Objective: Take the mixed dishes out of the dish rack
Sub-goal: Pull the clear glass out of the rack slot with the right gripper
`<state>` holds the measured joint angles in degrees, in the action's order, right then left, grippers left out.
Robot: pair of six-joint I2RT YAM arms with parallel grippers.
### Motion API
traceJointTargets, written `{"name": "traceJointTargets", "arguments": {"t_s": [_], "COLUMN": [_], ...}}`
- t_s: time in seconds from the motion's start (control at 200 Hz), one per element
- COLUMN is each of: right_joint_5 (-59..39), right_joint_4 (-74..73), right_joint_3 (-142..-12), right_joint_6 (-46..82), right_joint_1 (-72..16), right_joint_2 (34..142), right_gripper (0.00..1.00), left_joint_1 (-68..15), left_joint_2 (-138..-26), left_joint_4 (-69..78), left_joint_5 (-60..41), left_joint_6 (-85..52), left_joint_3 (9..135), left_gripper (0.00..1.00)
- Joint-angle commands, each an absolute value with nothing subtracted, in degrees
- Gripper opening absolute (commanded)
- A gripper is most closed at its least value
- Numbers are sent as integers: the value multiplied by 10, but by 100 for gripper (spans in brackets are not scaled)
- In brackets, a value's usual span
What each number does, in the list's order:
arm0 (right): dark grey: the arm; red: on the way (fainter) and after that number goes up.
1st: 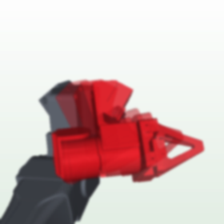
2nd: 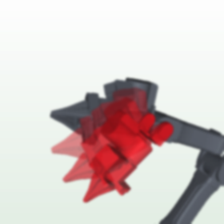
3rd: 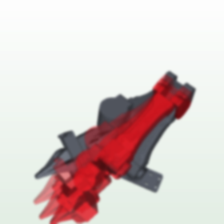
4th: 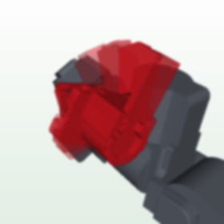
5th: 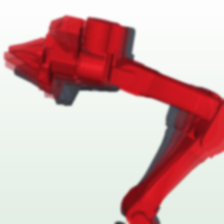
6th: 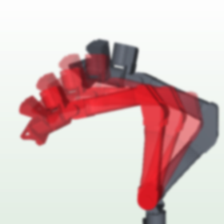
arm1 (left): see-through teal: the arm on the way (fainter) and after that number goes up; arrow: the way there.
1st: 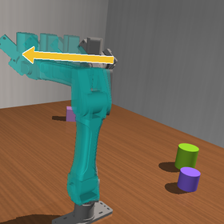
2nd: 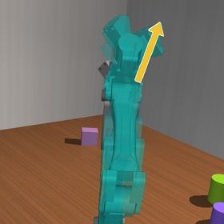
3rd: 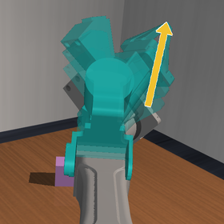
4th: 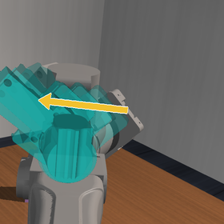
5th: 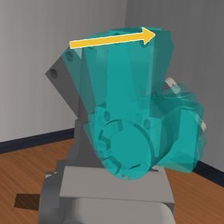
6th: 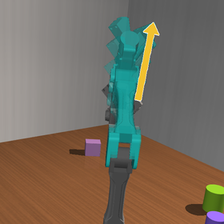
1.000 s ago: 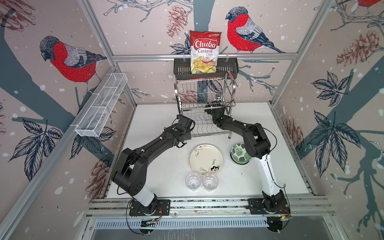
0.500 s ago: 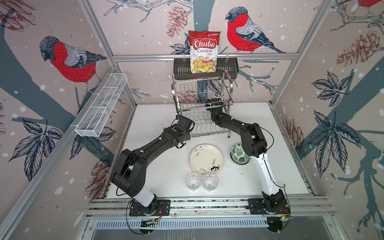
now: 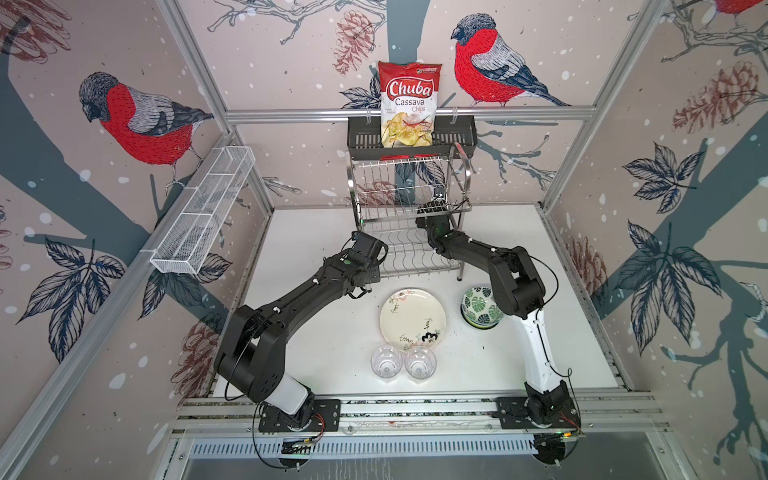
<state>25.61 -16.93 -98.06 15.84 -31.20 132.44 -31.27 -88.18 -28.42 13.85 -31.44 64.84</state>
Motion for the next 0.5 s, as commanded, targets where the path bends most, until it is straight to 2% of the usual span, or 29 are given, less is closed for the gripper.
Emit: {"name": "traceJointTargets", "arguments": {"t_s": [0.0, 0.32, 0.495], "right_joint_5": [190, 28, -44], "right_joint_4": [-31, -131, -178], "right_joint_3": [-946, -835, -804], "right_joint_6": [174, 241, 296], "right_joint_1": [-310, -316, -316], "right_joint_2": [1315, 1256, 1240], "right_gripper": [33, 23, 22], "left_joint_1": [-319, -319, -319], "left_joint_2": [-877, -881, -885], "left_joint_4": [-255, -244, -238], "left_joint_5": [83, 66, 63], "left_joint_6": [-294, -297, -300], "left_joint_3": [647, 645, 644], "left_gripper": [0, 0, 0]}}
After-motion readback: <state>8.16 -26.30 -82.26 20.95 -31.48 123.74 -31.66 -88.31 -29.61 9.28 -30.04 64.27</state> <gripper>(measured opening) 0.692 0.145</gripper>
